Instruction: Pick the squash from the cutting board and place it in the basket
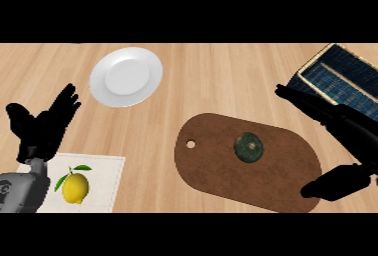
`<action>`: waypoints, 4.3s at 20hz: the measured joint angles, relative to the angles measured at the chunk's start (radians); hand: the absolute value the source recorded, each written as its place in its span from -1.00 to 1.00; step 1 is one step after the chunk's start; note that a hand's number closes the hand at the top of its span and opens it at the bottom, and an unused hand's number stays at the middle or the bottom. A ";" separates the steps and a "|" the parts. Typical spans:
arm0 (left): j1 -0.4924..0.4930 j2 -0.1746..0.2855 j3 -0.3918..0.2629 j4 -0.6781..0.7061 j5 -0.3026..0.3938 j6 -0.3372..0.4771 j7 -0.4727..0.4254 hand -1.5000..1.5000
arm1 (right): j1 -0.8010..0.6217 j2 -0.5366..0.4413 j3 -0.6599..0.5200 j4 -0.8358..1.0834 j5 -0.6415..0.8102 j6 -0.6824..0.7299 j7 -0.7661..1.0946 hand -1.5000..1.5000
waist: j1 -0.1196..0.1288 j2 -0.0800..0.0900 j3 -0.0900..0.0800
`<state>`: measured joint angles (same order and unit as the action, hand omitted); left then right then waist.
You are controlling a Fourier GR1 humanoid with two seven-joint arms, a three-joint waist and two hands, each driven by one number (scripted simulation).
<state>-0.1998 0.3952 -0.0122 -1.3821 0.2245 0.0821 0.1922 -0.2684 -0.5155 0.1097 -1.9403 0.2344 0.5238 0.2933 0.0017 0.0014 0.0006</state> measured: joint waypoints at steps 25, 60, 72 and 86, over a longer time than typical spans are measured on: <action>-0.017 -0.072 0.095 0.035 -0.094 -0.072 -0.005 0.00 | -0.052 0.213 0.061 0.480 0.395 -0.127 -0.332 -1.00 | 0.000 -0.001 -0.001; 0.008 -0.133 0.173 -0.043 -0.161 -0.147 0.049 0.00 | -0.001 0.323 0.131 0.618 0.734 -0.245 -0.523 1.00 | -0.001 -0.011 -0.009; -0.045 -0.138 0.153 -0.016 -0.169 -0.159 0.051 0.00 | -0.206 0.500 0.090 0.690 0.668 -0.471 0.340 1.00 | 0.053 0.006 -0.003; -0.067 -0.161 0.142 0.032 -0.191 -0.141 0.029 0.00 | -0.639 0.511 0.323 0.723 0.641 -1.030 0.741 1.00 | 0.050 -0.001 -0.002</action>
<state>-0.2671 0.2347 0.1297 -1.3506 0.0339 -0.0590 0.2212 -0.9077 -0.0041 0.4325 -1.2177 0.8758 -0.5062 1.0346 0.0521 0.0009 -0.0014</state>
